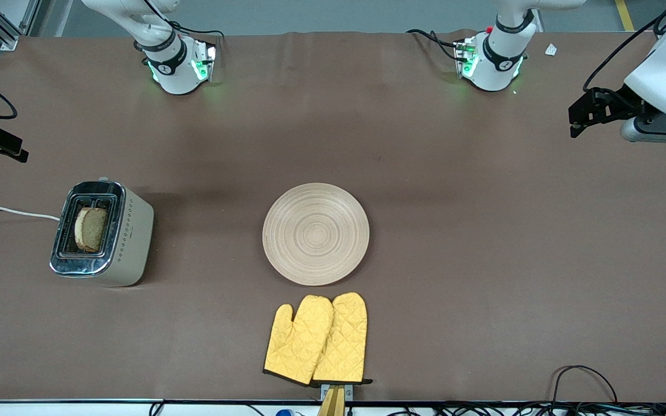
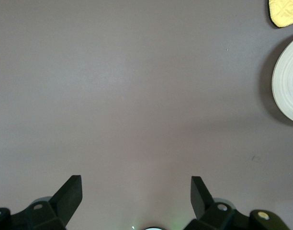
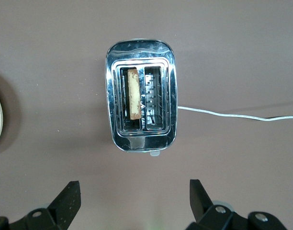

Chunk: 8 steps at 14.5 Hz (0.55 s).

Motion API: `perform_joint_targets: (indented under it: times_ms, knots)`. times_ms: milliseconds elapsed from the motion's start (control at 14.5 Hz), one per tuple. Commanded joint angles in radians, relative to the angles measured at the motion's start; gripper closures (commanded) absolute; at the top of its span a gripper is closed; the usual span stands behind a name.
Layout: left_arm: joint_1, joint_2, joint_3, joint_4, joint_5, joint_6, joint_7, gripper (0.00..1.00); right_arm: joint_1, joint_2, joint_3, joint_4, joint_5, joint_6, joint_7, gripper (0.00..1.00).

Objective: Move plate and put bread in toaster

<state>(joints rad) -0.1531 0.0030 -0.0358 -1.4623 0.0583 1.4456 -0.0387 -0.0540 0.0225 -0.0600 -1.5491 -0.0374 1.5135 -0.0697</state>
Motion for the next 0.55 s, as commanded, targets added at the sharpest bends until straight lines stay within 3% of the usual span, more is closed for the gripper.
perform_joint_targets:
  times_ms: [0,207,482]
  knots:
    - [0.000,0.006,0.005,0.020,0.009,-0.017,0.020,0.00,0.009,-0.029,0.006,-0.022,0.033,0.002,0.005,0.00]
    - [0.001,0.008,0.004,0.022,0.011,-0.017,0.019,0.00,-0.010,-0.029,-0.003,-0.025,0.103,0.004,0.024,0.00]
    - [0.000,0.009,0.004,0.022,0.017,-0.017,0.016,0.00,-0.009,-0.029,-0.001,-0.025,0.105,0.007,0.024,0.00]
